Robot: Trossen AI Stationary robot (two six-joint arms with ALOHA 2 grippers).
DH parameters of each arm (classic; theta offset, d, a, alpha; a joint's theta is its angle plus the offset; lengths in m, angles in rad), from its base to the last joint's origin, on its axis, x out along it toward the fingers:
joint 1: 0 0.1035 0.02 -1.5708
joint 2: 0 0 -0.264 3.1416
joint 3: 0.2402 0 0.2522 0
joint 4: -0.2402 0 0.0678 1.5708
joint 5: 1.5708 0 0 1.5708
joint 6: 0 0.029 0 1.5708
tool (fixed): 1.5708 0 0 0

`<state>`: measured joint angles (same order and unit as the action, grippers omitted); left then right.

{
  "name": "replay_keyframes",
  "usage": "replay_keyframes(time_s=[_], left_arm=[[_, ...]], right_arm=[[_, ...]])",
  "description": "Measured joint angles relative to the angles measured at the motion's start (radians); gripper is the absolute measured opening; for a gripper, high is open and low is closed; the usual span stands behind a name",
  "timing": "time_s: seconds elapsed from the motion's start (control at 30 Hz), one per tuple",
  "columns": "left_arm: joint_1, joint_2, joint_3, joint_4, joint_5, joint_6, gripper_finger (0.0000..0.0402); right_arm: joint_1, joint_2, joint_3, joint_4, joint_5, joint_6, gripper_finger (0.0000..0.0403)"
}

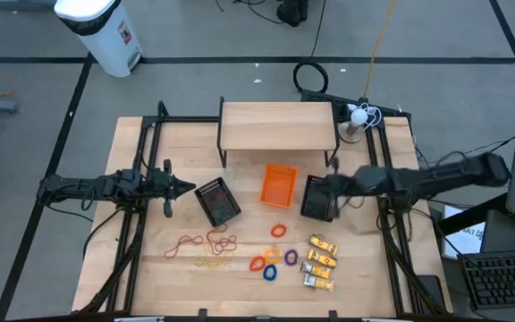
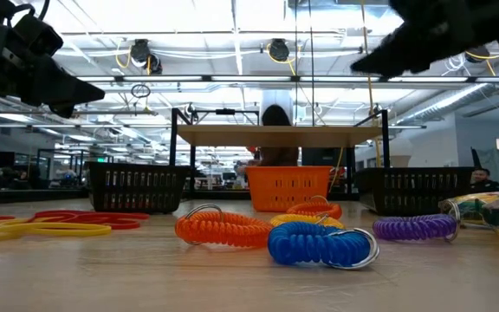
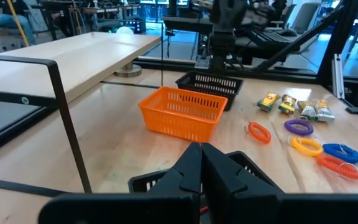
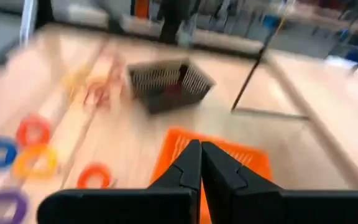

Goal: Pick & Place Office Desk Supplies
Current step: Put the violet spring keychain into the orange bin

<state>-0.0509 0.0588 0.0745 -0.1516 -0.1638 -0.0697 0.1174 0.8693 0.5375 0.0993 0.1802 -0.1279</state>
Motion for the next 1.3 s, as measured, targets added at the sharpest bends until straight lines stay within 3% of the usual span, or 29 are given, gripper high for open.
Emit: replay_keyframes(time_s=[0.13,0.4,0.73,1.0,1.17,1.3], left_arm=[[0.0,0.0,0.0,0.0,0.001,-0.016,0.001],[0.0,0.0,0.0,-0.001,0.007,-0.021,0.001],[0.0,0.0,0.0,-0.001,0.007,-0.019,0.001],[0.0,0.0,0.0,-0.001,0.008,-0.034,0.001],[0.0,0.0,0.0,-0.001,0.008,-0.033,0.001],[0.0,0.0,0.0,-0.001,0.008,-0.031,0.001]], right_arm=[[0.123,0.17,0.168,-0.141,0.131,0.042,0.0],[0.257,0.412,0.384,-0.323,0.093,0.267,0.0],[0.304,0.624,0.477,-0.431,-0.177,0.33,0.0007],[0.301,0.732,0.479,-0.393,-0.182,0.447,0.0101],[0.301,0.805,0.478,-0.328,-0.181,0.413,0.016],[0.302,0.859,0.478,-0.274,-0.181,0.378,0.0181]])
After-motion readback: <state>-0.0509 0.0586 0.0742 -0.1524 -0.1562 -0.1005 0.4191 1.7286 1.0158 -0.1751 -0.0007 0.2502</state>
